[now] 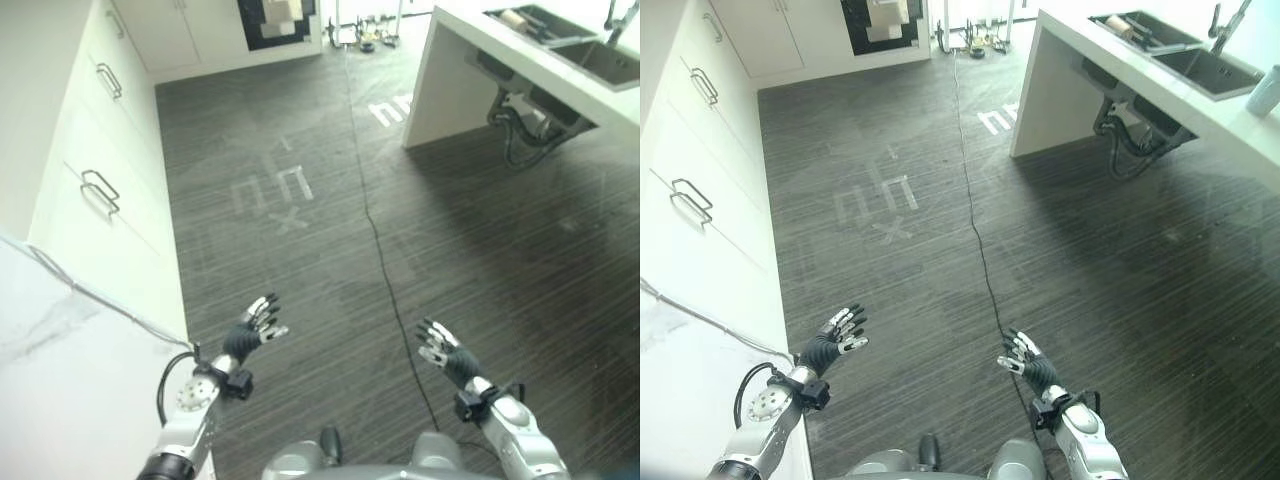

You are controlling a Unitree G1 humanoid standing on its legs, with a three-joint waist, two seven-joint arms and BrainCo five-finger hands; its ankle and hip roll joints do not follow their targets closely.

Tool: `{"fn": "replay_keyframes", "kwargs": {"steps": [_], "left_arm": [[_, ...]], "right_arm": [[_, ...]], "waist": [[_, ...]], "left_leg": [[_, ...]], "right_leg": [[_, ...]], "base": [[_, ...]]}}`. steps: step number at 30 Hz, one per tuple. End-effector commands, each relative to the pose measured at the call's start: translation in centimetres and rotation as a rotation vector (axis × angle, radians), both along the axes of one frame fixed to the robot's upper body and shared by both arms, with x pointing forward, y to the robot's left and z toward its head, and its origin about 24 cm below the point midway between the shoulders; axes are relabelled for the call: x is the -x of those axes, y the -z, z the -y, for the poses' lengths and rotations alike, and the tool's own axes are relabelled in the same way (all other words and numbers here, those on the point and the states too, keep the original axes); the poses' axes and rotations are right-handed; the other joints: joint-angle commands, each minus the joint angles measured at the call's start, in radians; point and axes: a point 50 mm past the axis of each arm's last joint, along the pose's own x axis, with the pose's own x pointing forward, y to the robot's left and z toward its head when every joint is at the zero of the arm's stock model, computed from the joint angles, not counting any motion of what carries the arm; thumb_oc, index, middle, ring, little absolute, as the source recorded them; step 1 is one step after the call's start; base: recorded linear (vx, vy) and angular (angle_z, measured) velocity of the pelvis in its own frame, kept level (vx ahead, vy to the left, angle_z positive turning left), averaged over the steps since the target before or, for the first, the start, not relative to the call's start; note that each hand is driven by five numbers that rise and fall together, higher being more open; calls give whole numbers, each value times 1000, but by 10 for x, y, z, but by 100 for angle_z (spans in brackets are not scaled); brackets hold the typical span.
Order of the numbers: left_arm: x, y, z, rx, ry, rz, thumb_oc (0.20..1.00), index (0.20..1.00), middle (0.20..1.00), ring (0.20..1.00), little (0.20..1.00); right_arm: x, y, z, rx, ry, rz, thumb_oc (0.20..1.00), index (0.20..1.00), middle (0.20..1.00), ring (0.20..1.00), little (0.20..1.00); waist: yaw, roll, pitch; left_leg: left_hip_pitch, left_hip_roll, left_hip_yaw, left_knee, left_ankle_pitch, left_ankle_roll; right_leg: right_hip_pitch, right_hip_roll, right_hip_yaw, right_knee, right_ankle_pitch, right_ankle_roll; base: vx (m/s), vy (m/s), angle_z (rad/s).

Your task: Place the dishes in the dishwasher.

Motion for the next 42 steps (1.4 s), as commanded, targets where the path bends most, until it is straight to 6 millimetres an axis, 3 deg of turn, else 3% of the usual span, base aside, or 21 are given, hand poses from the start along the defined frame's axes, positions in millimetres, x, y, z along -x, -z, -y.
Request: {"fn": "replay_keyframes", "kwargs": {"steps": [1,3,4,5,7,11,12,13,15,16,17,19,20,22,24,25,26,29,35,38,42], "left_arm": [[1,-10,0,-17,15,46,1000,1000,1000,1000,1000],[0,-9,1,-28,26,40,1000,1000,1000,1000,1000],[3,-6,2,-28,42,36,1000,1000,1000,1000,1000],[5,-4,3,-31,52,35,1000,1000,1000,1000,1000],[11,-2,2,-40,64,35,1000,1000,1000,1000,1000],[13,3,3,-37,65,11,1000,1000,1000,1000,1000],[14,4,3,-31,61,7,1000,1000,1000,1000,1000],[15,5,5,-24,59,-2,1000,1000,1000,1000,1000],[18,7,6,-22,53,-9,1000,1000,1000,1000,1000],[20,8,5,-14,43,-13,1000,1000,1000,1000,1000],[20,8,5,-13,42,-14,1000,1000,1000,1000,1000],[21,10,6,-5,34,-24,1000,1000,1000,1000,1000],[21,10,5,-3,36,-28,1000,1000,1000,1000,1000],[20,10,6,-1,49,-23,1000,1000,1000,1000,1000],[18,7,6,-2,47,-11,1000,1000,1000,1000,1000],[17,5,7,7,40,0,1000,1000,1000,1000,1000],[19,4,10,7,47,9,1000,1000,1000,1000,1000],[20,4,8,-1,48,13,1000,1000,1000,1000,1000],[16,0,2,-34,45,31,1000,1000,1000,1000,1000],[10,-4,3,-62,89,42,1000,1000,1000,1000,1000],[10,-2,3,-64,68,30,1000,1000,1000,1000,1000]], "right_arm": [[-2,-14,16,34,3,67,1000,1000,1000,1000,1000],[-3,-15,21,33,19,69,1000,1000,1000,1000,1000],[-2,-15,25,36,30,75,1000,1000,1000,1000,1000],[-1,-15,26,37,37,77,1000,1000,1000,1000,1000],[0,-15,26,29,48,78,1000,1000,1000,1000,1000],[-2,-13,26,26,46,71,1000,1000,1000,1000,1000],[-4,-14,26,27,36,75,1000,1000,1000,1000,1000],[-6,-16,26,37,14,81,1000,1000,1000,1000,1000],[-8,-17,28,48,-7,81,1000,1000,1000,1000,1000],[-8,-18,30,55,-19,80,1000,1000,1000,1000,1000],[-8,-17,31,57,-21,80,1000,1000,1000,1000,1000],[-7,-16,33,69,-33,74,1000,1000,1000,1000,1000],[-7,-16,34,74,-35,72,1000,1000,1000,1000,1000],[-7,-17,36,72,-26,73,1000,1000,1000,1000,1000],[-9,-17,33,67,-25,64,1000,1000,1000,1000,1000],[-9,-15,31,69,-25,60,1000,1000,1000,1000,1000],[-6,-13,27,72,-25,63,1000,1000,1000,1000,1000],[-6,-12,24,78,-31,70,1000,1000,1000,1000,1000],[1,-8,20,65,-48,53,1000,1000,1000,1000,1000],[4,-7,15,47,-30,51,1000,1000,1000,1000,1000],[5,-5,9,46,-45,44,1000,1000,1000,1000,1000]], "waist": [[-43,-10,-18],[-61,-27,2],[-78,-45,10],[-80,-46,15],[-77,-40,15],[-96,-50,-17],[-99,-45,-26],[-99,-34,-41],[-93,-28,-58],[-85,-32,-66],[-83,-33,-66],[-68,-39,-65],[-55,-47,-56],[-40,-48,-42],[-28,-46,-28],[-14,-30,-21],[3,-23,-12],[2,-23,-23],[-12,-7,-49],[-28,-8,-61],[-25,6,-49]], "left_leg": [[-33,-9,-40,32,-31,-78],[5,-22,-56,39,-71,-85],[41,-37,-76,43,-120,-87],[62,-35,-79,49,-144,-88],[85,-22,-73,91,-197,-94],[91,-2,-75,209,-226,-115],[104,17,-64,234,-209,-131],[98,64,-49,342,-122,-176],[66,94,-53,486,-28,-221],[11,104,-70,641,29,-240],[-5,104,-75,674,36,-241],[-116,116,-101,879,81,-242],[-235,132,-119,988,71,-220],[-304,122,-135,941,59,-200],[-297,90,-114,627,53,-185],[-293,65,-147,321,99,-206],[-332,62,-209,225,156,-221],[-292,66,-160,152,101,-208],[-165,35,-170,59,54,-161],[-133,-1,-146,50,26,-109],[-92,-20,-144,31,6,-77]], "right_leg": [[99,97,-128,-415,83,-64],[80,80,-134,-621,143,-51],[38,51,-108,-768,237,-15],[26,38,-110,-814,259,-4],[45,35,-120,-810,247,3],[58,64,-62,-774,212,-49],[64,76,-63,-765,193,-65],[94,107,-65,-762,149,-102],[127,137,-66,-764,107,-138],[149,151,-64,-761,79,-166],[154,153,-64,-760,73,-171],[194,169,-57,-748,30,-210],[237,174,-58,-741,2,-231],[286,183,-49,-745,-13,-237],[335,191,-19,-774,-24,-224],[371,202,10,-808,-27,-199],[392,202,33,-821,-24,-188],[400,177,15,-835,-27,-166],[373,158,5,-721,-73,-133],[299,158,31,-506,-18,-90],[192,131,-3,-232,62,-61]], "base": [[288,-108,-2],[417,-160,4],[544,-186,0],[649,-214,19],[541,-185,34],[388,-167,25],[550,-224,62],[512,-223,31],[442,-212,-13],[286,-154,-41],[327,-178,-49],[297,-164,-60],[301,-128,-37],[355,14,-35],[491,237,-74],[561,340,-96],[517,339,-85],[273,213,-62],[279,222,-79],[248,283,13],[170,212,8]]}}
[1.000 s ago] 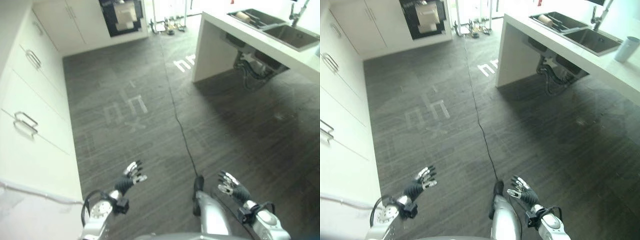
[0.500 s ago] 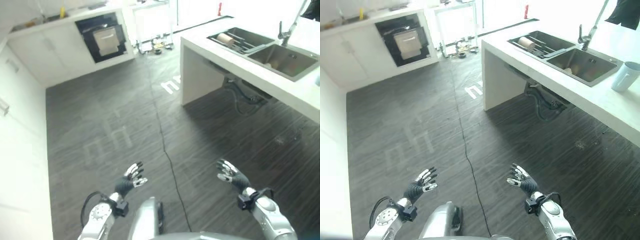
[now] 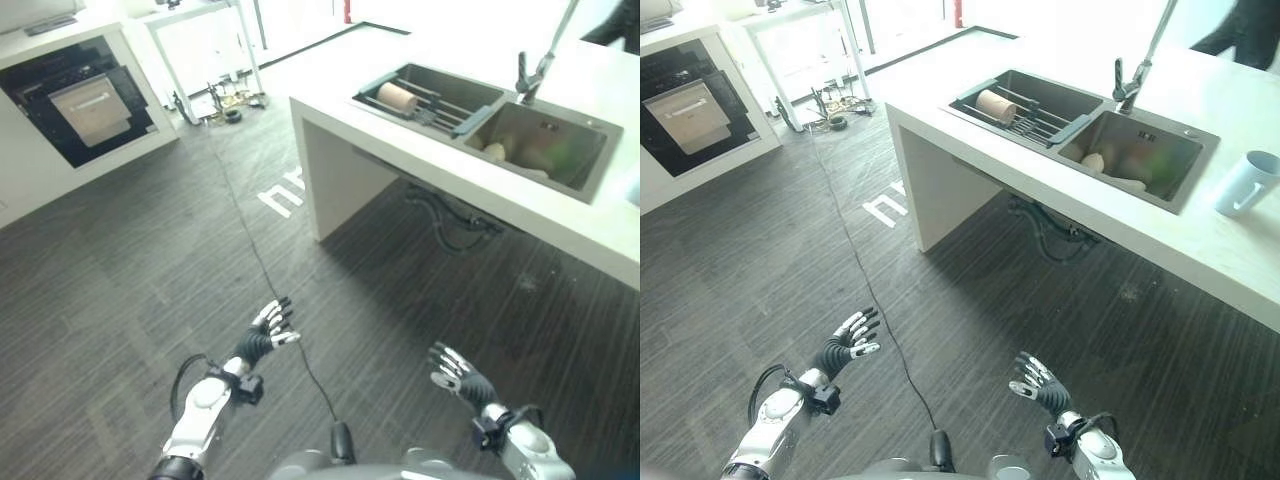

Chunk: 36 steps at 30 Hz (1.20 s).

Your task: Place the dishes in the dishwasher.

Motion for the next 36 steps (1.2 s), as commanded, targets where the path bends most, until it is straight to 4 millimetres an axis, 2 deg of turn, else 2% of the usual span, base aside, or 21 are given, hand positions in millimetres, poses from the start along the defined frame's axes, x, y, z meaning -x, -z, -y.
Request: {"fn": "replay_keyframes", "kwargs": {"steps": [1,2,4,5,6,7,9,11,14,16,18,21,23,24,26,30,32,33,34,35,36], "left_arm": [[5,-11,-9,-18,-36,55,1000,1000,1000,1000,1000],[4,-11,-10,-15,-37,55,1000,1000,1000,1000,1000],[4,-12,-10,-12,-25,56,1000,1000,1000,1000,1000],[4,-12,-10,-13,-23,55,1000,1000,1000,1000,1000],[4,-13,-9,-14,-15,56,1000,1000,1000,1000,1000],[5,-12,-8,-18,-5,58,1000,1000,1000,1000,1000],[7,-11,-7,-22,4,60,1000,1000,1000,1000,1000],[8,-10,-7,-25,5,63,1000,1000,1000,1000,1000],[8,-8,-7,-26,3,54,1000,1000,1000,1000,1000],[7,-8,-4,6,-1,50,1000,1000,1000,1000,1000],[8,-6,-3,-3,3,47,1000,1000,1000,1000,1000],[8,-6,0,21,-3,54,1000,1000,1000,1000,1000],[7,-6,1,27,5,58,1000,1000,1000,1000,1000],[6,-6,1,33,11,62,1000,1000,1000,1000,1000],[5,-7,1,38,7,70,1000,1000,1000,1000,1000],[1,-10,0,69,-28,77,1000,1000,1000,1000,1000],[2,-10,-1,85,-54,78,1000,1000,1000,1000,1000],[4,-10,-2,91,-62,79,1000,1000,1000,1000,1000],[4,-10,-2,92,-63,79,1000,1000,1000,1000,1000],[8,-9,-4,99,-79,81,1000,1000,1000,1000,1000],[9,-9,-6,97,-86,81,1000,1000,1000,1000,1000]], "right_arm": [[-20,-19,-6,10,-45,120,1000,1000,1000,1000,1000],[-20,-20,-6,12,-47,121,1000,1000,1000,1000,1000],[-18,-21,-1,21,-39,122,1000,1000,1000,1000,1000],[-18,-21,-1,21,-38,121,1000,1000,1000,1000,1000],[-17,-22,3,21,-32,120,1000,1000,1000,1000,1000],[-16,-23,7,17,-28,122,1000,1000,1000,1000,1000],[-15,-23,9,13,-27,126,1000,1000,1000,1000,1000],[-15,-24,9,6,-27,128,1000,1000,1000,1000,1000],[-17,-23,8,-1,-16,122,1000,1000,1000,1000,1000],[-22,-25,6,-12,-7,135,1000,1000,1000,1000,1000],[-23,-25,7,-6,-6,131,1000,1000,1000,1000,1000],[-24,-25,12,5,-15,124,1000,1000,1000,1000,1000],[-22,-23,16,24,-20,121,1000,1000,1000,1000,1000],[-22,-23,18,20,-11,119,1000,1000,1000,1000,1000],[-23,-23,19,25,-11,121,1000,1000,1000,1000,1000],[-20,-21,19,32,11,115,1000,1000,1000,1000,1000],[-16,-20,19,41,19,112,1000,1000,1000,1000,1000],[-14,-19,21,44,28,114,1000,1000,1000,1000,1000],[-14,-19,21,44,27,112,1000,1000,1000,1000,1000],[-10,-19,23,51,33,113,1000,1000,1000,1000,1000],[-9,-19,26,52,32,112,1000,1000,1000,1000,1000]], "waist": [[23,39,18],[20,37,21],[-3,22,33],[-5,23,36],[-15,11,40],[-30,-7,48],[-35,-10,57],[-34,-10,58],[-29,-16,48],[-33,-12,36],[-36,-10,22],[-28,-10,11],[-12,-21,20],[1,-24,30],[1,-26,33],[-10,-13,33],[-10,-4,30],[-9,-1,30],[-9,-1,31],[-6,3,33],[-6,5,33]], "left_leg": [[49,65,33,0,-73,-50],[55,63,33,0,-77,-51],[79,50,18,2,-94,-57],[84,51,16,1,-95,-58],[98,41,11,4,-110,-61],[130,25,-1,-2,-142,-61],[164,23,-2,-8,-172,-63],[176,24,2,-5,-188,-64],[169,22,11,42,-207,-69],[173,44,51,132,-243,-90],[161,70,77,246,-206,-122],[73,126,98,541,-61,-192],[-67,145,73,713,-11,-195],[-133,156,65,696,-27,-180],[-134,165,82,582,-37,-169],[-79,187,68,286,-14,-184],[-54,229,54,141,20,-208],[-52,253,51,104,42,-218],[-50,257,51,97,46,-220],[-62,301,30,67,84,-232],[-63,321,20,63,94,-233]], "right_leg": [[-91,3,-89,42,171,30],[-95,12,-93,6,168,29],[-102,43,-88,-175,178,18],[-95,46,-90,-188,180,17],[-104,43,-87,-308,208,20],[-147,26,-82,-425,292,49],[-181,11,-105,-468,335,70],[-189,4,-120,-463,342,74],[-154,1,-149,-464,308,53],[-127,12,-153,-436,255,19],[-97,29,-157,-435,218,-12],[-20,55,-162,-458,155,-76],[31,56,-153,-479,140,-101],[68,58,-137,-493,129,-109],[92,57,-123,-506,121,-106],[116,59,-93,-524,106,-82],[130,54,-89,-532,95,-69],[136,50,-86,-532,89,-64],[138,49,-85,-532,88,-63],[144,40,-69,-520,73,-58],[144,33,-61,-509,65,-55]], "base": [[191,133,-16],[230,74,-40],[179,-42,-26],[199,-68,11],[259,-92,17],[324,-118,10],[297,-113,6],[200,-94,18],[267,-146,10],[372,-162,21],[265,-130,17],[221,-132,-4],[197,-109,-30],[215,-15,-54],[202,91,-61],[203,178,-58],[242,216,-56],[164,151,-47],[214,233,-45],[215,255,-34],[263,333,-22]]}}
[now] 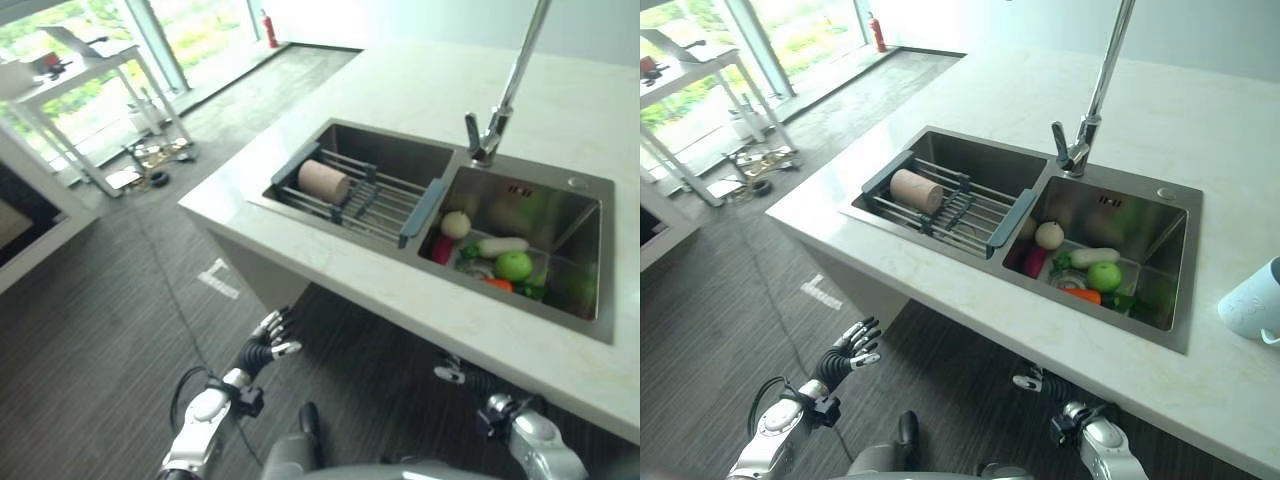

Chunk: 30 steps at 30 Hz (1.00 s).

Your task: Place the dishes in the dishwasher.

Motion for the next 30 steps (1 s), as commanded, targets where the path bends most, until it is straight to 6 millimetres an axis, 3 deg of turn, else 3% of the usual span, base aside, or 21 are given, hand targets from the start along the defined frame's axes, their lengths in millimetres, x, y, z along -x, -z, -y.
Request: {"fn": "replay_keyframes", "kwargs": {"steps": [1,3,6,10,13,16,18,21,23,24,30], "left_arm": [[-3,-18,-12,18,-61,113,1000,1000,1000,1000,1000],[-1,-18,-15,12,-67,109,1000,1000,1000,1000,1000],[-3,-19,-16,-16,-24,104,1000,1000,1000,1000,1000],[-11,-20,-19,-57,-1,101,1000,1000,1000,1000,1000],[-9,-19,-23,-79,-15,88,1000,1000,1000,1000,1000],[-3,-18,-30,-107,-47,76,1000,1000,1000,1000,1000],[-1,-18,-35,-115,-88,69,1000,1000,1000,1000,1000],[1,-20,-41,-111,-116,60,1000,1000,1000,1000,1000],[4,-19,-42,-107,-122,54,1000,1000,1000,1000,1000],[4,-18,-42,-108,-127,58,1000,1000,1000,1000,1000],[5,-14,-36,-121,-102,48,1000,1000,1000,1000,1000]], "right_arm": [[-15,-21,7,-10,14,141,1000,1000,1000,1000,1000],[-15,-21,9,-11,12,134,1000,1000,1000,1000,1000],[-12,-19,13,-33,50,120,1000,1000,1000,1000,1000],[-9,-14,5,-67,73,118,1000,1000,1000,1000,1000],[-9,-14,-3,-84,85,126,1000,1000,1000,1000,1000],[-10,-14,-7,-84,70,125,1000,1000,1000,1000,1000],[-13,-15,-11,-78,37,121,1000,1000,1000,1000,1000],[-14,-16,-10,-72,42,117,1000,1000,1000,1000,1000],[-13,-16,-8,-75,44,116,1000,1000,1000,1000,1000],[-14,-17,-8,-86,43,121,1000,1000,1000,1000,1000],[-19,-18,-4,-78,60,133,1000,1000,1000,1000,1000]], "waist": [[28,40,6],[31,43,7],[21,53,5],[12,69,5],[17,77,8],[35,80,8],[62,82,7],[74,74,14],[84,71,15],[92,68,13],[73,58,8]], "left_leg": [[102,110,-17,16,78,-61],[119,119,-58,38,59,-59],[149,91,-55,65,-12,-50],[169,5,-76,95,-95,-8],[177,-36,-58,87,-117,31],[189,-60,7,71,-139,53],[202,-62,82,56,-151,55],[226,-88,137,35,-187,66],[232,-86,167,41,-194,60],[237,-87,190,30,-193,63],[234,-78,183,41,-194,58]], "right_leg": [[-119,-74,6,157,-66,95],[-131,-92,25,194,-82,100],[-146,-128,28,247,-93,111],[-174,-197,59,289,-69,165],[-202,-229,51,311,-15,192],[-236,-260,-9,329,55,209],[-247,-280,-113,329,76,213],[-277,-251,-192,326,58,223],[-258,-253,-250,302,39,215],[-258,-274,-275,283,61,214],[-244,-219,-223,203,35,203]], "base": [[214,310,-20],[218,347,-47],[206,421,-52],[117,424,-1],[43,330,-27],[12,268,-59],[9,218,-123],[29,133,-121],[36,16,-55],[19,-18,-16],[60,-104,-14]]}}
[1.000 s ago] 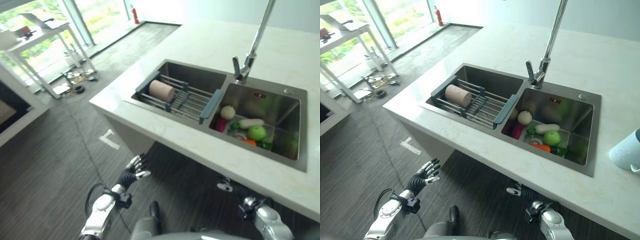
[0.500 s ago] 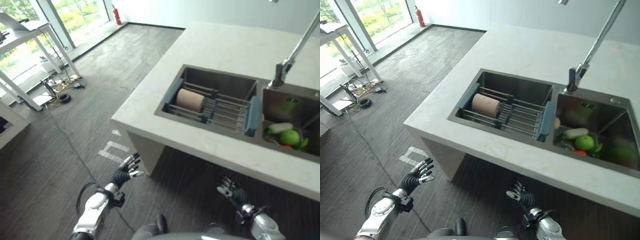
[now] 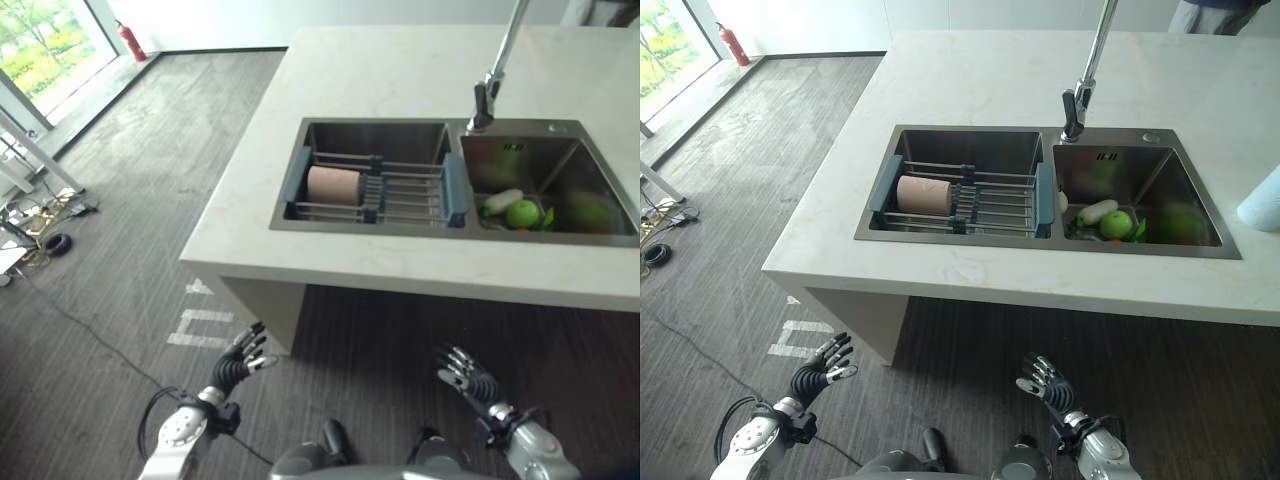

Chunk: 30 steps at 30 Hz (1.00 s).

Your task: Place the dishes in the dishwasher.

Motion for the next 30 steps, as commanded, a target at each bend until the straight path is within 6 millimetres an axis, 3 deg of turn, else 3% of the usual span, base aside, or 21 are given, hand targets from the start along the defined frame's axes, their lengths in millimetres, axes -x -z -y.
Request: {"fn": "replay_keyframes", "kwargs": {"steps": [1,4,7,8,9,11,12,13,14,17,22,24,30], "left_arm": [[-20,-20,-2,-20,0,124,1000,1000,1000,1000,1000],[-13,-8,-4,33,-95,58,1000,1000,1000,1000,1000],[0,8,-4,83,-183,-12,1000,1000,1000,1000,1000],[7,16,-5,86,-219,-42,1000,1000,1000,1000,1000],[17,26,-10,110,-298,-94,1000,1000,1000,1000,1000],[24,32,-14,137,-347,-116,1000,1000,1000,1000,1000],[32,38,-19,158,-401,-140,1000,1000,1000,1000,1000],[37,41,-22,153,-428,-150,1000,1000,1000,1000,1000],[43,45,-25,150,-463,-171,1000,1000,1000,1000,1000],[56,62,-28,228,-643,-253,1000,1000,1000,1000,1000],[82,67,-52,311,-942,-211,1000,1000,1000,1000,1000],[81,60,-66,285,-1010,-143,1000,1000,1000,1000,1000],[89,44,-98,294,-1274,-9,1000,1000,1000,1000,1000]], "right_arm": [[-22,-17,-2,-10,-5,118,1000,1000,1000,1000,1000],[-19,-12,2,13,4,70,1000,1000,1000,1000,1000],[-12,-4,9,19,26,11,1000,1000,1000,1000,1000],[-8,-1,15,9,41,-22,1000,1000,1000,1000,1000],[0,8,26,37,69,-94,1000,1000,1000,1000,1000],[4,13,32,53,82,-130,1000,1000,1000,1000,1000],[10,20,38,57,105,-183,1000,1000,1000,1000,1000],[13,25,40,56,119,-210,1000,1000,1000,1000,1000],[21,30,45,61,148,-244,1000,1000,1000,1000,1000],[45,48,51,74,273,-332,1000,1000,1000,1000,1000],[84,68,51,59,372,-434,1000,1000,1000,1000,1000],[98,72,54,14,464,-468,1000,1000,1000,1000,1000],[116,74,65,9,579,-510,1000,1000,1000,1000,1000]], "waist": [[5,-3,-9],[-3,-15,-21],[5,-35,-23],[15,-47,-18],[38,-56,-3],[47,-51,2],[56,-40,3],[61,-34,5],[63,-21,6],[55,-4,-9],[52,14,-22],[55,16,-26],[60,18,-39]], "left_leg": [[41,19,-128,119,-173,-38],[28,36,-134,166,-180,-56],[-14,51,-152,298,-211,-71],[-76,67,-176,449,-180,-91],[-223,66,-262,632,-82,-102],[-225,67,-283,574,-81,-99],[-186,79,-299,415,-69,-103],[-173,89,-311,337,-47,-116],[-197,115,-332,282,20,-137],[-113,116,-314,151,-27,-124],[-40,99,-294,86,-53,-114],[-25,90,-282,57,-60,-102],[-22,80,-280,44,-74,-90]], "right_leg": [[-14,6,53,18,-17,45],[18,45,88,-15,-39,17],[39,60,104,-20,-55,-15],[52,70,108,-30,-61,-38],[60,83,126,-47,-53,-78],[62,87,140,-50,-58,-77],[71,92,148,-62,-62,-68],[80,93,153,-69,-65,-61],[87,95,159,-73,-69,-58],[79,46,121,-45,-70,-29],[64,7,114,-24,-63,4],[62,1,112,-38,-49,20],[58,2,127,-60,-47,27]], "base": [[100,-176,-7],[132,-223,-7],[90,-205,-24],[71,-258,-43],[52,-173,-37],[79,69,-63],[154,213,-76],[197,259,-62],[184,265,-51],[153,280,-12],[97,154,-1],[49,69,-13],[32,28,-4]]}}
